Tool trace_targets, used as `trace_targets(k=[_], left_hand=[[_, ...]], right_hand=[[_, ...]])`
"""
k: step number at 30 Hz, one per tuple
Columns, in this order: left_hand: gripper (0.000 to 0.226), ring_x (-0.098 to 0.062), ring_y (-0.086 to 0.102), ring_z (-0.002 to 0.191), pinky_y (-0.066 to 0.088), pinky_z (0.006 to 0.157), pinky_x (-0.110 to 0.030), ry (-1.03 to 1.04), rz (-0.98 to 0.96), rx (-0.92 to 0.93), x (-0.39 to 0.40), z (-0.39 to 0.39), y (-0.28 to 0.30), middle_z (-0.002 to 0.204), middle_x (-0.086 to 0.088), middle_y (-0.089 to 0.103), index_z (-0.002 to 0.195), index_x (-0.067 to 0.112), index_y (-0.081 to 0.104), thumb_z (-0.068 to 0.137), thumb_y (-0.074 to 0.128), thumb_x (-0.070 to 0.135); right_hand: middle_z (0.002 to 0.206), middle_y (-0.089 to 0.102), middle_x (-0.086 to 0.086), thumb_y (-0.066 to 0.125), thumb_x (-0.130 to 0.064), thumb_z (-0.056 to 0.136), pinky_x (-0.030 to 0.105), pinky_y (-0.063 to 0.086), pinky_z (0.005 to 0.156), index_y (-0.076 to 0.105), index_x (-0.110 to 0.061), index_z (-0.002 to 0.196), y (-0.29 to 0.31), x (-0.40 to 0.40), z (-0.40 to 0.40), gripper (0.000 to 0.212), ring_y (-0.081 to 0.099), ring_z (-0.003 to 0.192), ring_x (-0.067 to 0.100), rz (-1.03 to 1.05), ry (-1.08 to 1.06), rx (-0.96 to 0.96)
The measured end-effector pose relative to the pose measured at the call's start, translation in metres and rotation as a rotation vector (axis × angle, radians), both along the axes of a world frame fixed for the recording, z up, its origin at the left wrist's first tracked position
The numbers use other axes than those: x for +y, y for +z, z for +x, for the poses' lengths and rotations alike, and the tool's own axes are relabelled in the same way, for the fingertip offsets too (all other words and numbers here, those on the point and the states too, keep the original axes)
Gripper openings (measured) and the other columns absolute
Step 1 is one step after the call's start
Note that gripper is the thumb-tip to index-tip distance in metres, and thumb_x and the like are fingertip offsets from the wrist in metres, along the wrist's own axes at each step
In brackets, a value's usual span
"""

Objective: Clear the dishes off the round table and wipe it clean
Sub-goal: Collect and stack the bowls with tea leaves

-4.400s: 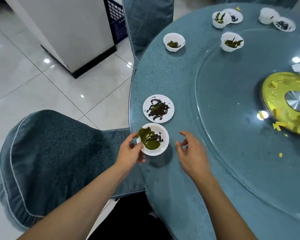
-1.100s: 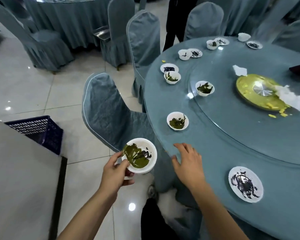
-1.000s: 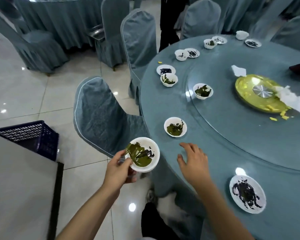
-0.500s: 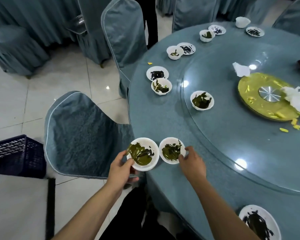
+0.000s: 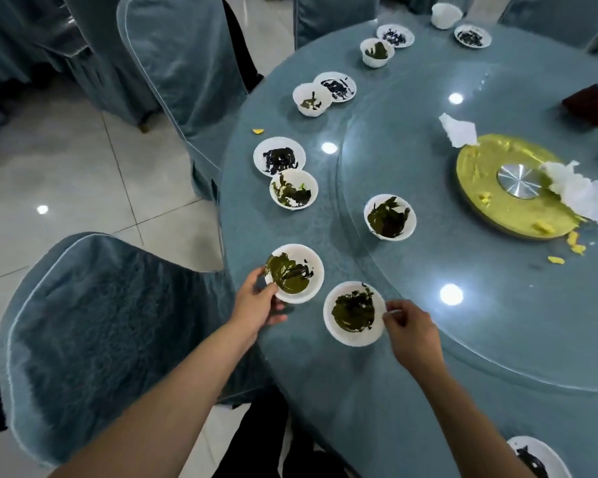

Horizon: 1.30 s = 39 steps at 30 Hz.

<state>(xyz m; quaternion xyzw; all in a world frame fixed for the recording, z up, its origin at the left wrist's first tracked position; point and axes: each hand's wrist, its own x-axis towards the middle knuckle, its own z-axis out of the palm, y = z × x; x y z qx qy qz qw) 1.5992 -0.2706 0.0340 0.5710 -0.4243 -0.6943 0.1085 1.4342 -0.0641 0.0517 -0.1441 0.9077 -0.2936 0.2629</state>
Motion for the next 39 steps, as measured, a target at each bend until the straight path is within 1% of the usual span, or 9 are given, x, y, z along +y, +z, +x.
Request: trace_targets(k=[7,13,18,22,25,28,34,36,39], left_hand=[[0.046,-0.02,0.072,0.075,0.063,0.061,-0.038,-0.089,0.065,-0.004,-0.041,-0.028,-0.017,0.096,-0.012,0.072,0.138,0.038,0.047,0.101,0.06,0.015],[0.033,-0.022,0.069,0.071,0.06,0.055,-0.037,-0.117,0.11,0.052,-0.055,-0.035,-0.024,0.083,-0.011,0.068,0.137,0.038,0.052,0.105,0.051,0.033],[0.028,-0.026,0.068,0.075,0.058,0.055,-0.037,-0.108,0.121,0.039,-0.057,-0.037,-0.027,0.089,-0.014,0.066,0.13,0.038,0.055,0.105,0.045,0.043],[0.023,-0.027,0.065,0.076,0.061,0.059,-0.042,-0.156,0.074,0.037,-0.059,-0.033,-0.028,0.093,-0.015,0.066,0.126,0.039,0.057,0.104,0.052,0.033],[0.025,-0.026,0.065,0.074,0.061,0.058,-0.041,-0.172,0.055,0.039,-0.059,-0.03,-0.026,0.092,-0.015,0.067,0.125,0.041,0.058,0.103,0.054,0.029],[0.024,-0.027,0.066,0.075,0.06,0.055,-0.04,-0.167,0.048,0.027,-0.058,-0.028,-0.025,0.094,-0.015,0.068,0.124,0.042,0.059,0.104,0.052,0.03],[0.026,-0.026,0.065,0.074,0.057,0.051,-0.037,-0.116,0.097,0.02,-0.056,-0.032,-0.018,0.091,-0.015,0.067,0.119,0.037,0.062,0.107,0.039,0.04],[0.026,-0.026,0.065,0.074,0.057,0.051,-0.037,-0.097,0.113,0.02,-0.056,-0.033,-0.015,0.088,-0.014,0.066,0.108,0.04,0.063,0.107,0.036,0.044],[0.03,-0.026,0.064,0.073,0.058,0.053,-0.038,-0.091,0.113,0.031,-0.056,-0.034,-0.016,0.085,-0.015,0.065,0.107,0.039,0.063,0.108,0.033,0.045]], right_hand=[[0.084,0.073,-0.006,0.066,-0.018,0.091,0.031,0.052,0.07,0.071,-0.025,0.098,0.015,-0.07,-0.03,0.01,0.068,0.076,0.015,-0.165,-0.083,-0.008],[0.08,0.066,-0.014,0.063,-0.021,0.095,0.007,0.038,0.045,0.067,-0.026,0.101,0.008,-0.131,-0.027,0.008,0.062,0.067,0.006,-0.154,-0.023,-0.068],[0.082,0.066,-0.013,0.063,-0.03,0.095,0.017,0.043,0.052,0.067,-0.026,0.102,0.004,-0.139,-0.031,0.009,0.061,0.07,0.003,-0.097,0.007,-0.079],[0.094,0.067,-0.002,0.06,-0.034,0.094,0.029,0.044,0.075,0.058,-0.021,0.108,0.005,-0.118,-0.067,0.019,0.058,0.085,0.02,-0.072,-0.315,0.07],[0.105,0.063,0.007,0.061,-0.043,0.092,0.046,0.053,0.089,0.042,-0.023,0.11,-0.006,-0.107,-0.098,0.033,0.064,0.095,0.031,-0.037,-0.517,0.01],[0.114,0.067,0.009,0.064,-0.043,0.089,0.05,0.056,0.091,0.039,-0.031,0.11,-0.024,-0.109,-0.12,0.034,0.069,0.094,0.032,-0.043,-0.539,-0.086],[0.092,0.074,0.008,0.068,-0.014,0.089,0.036,0.06,0.068,0.057,-0.024,0.107,-0.014,-0.125,-0.107,0.024,0.07,0.068,0.016,-0.179,-0.432,-0.096],[0.078,0.072,0.007,0.066,-0.008,0.09,0.022,0.05,0.052,0.062,-0.019,0.107,-0.007,-0.134,-0.085,0.02,0.062,0.052,0.008,-0.277,-0.274,-0.134],[0.07,0.07,0.002,0.066,-0.008,0.092,0.025,0.049,0.053,0.068,-0.018,0.106,-0.001,-0.142,-0.055,0.017,0.058,0.051,0.009,-0.306,0.002,-0.185]])
